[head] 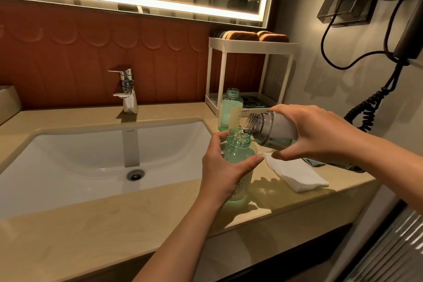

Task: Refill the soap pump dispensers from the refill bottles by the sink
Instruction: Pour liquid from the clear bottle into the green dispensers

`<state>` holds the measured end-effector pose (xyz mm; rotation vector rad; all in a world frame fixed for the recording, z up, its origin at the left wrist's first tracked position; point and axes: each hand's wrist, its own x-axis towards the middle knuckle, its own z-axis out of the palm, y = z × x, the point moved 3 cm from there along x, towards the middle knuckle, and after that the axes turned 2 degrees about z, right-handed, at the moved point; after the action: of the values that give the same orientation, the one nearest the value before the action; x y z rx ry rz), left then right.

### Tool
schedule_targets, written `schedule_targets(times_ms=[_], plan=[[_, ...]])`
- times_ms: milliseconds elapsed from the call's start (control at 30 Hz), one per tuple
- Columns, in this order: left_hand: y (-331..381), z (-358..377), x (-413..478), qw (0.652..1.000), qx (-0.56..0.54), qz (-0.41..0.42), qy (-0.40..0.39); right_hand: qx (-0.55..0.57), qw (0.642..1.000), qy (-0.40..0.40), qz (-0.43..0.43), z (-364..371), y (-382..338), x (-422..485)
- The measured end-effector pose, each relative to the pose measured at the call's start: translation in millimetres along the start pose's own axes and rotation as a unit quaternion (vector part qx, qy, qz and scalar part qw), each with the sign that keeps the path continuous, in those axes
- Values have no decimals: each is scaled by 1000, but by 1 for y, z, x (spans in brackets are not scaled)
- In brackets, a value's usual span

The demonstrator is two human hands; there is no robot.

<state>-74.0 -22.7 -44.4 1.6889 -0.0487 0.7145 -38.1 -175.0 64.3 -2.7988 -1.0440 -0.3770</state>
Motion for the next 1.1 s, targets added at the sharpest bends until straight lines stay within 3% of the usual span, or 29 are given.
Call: schedule_targets(times_ms=[1100], plan=[[-3,1,1,1000,11,-14,0,-28,999,-22,0,-5,-3,5]])
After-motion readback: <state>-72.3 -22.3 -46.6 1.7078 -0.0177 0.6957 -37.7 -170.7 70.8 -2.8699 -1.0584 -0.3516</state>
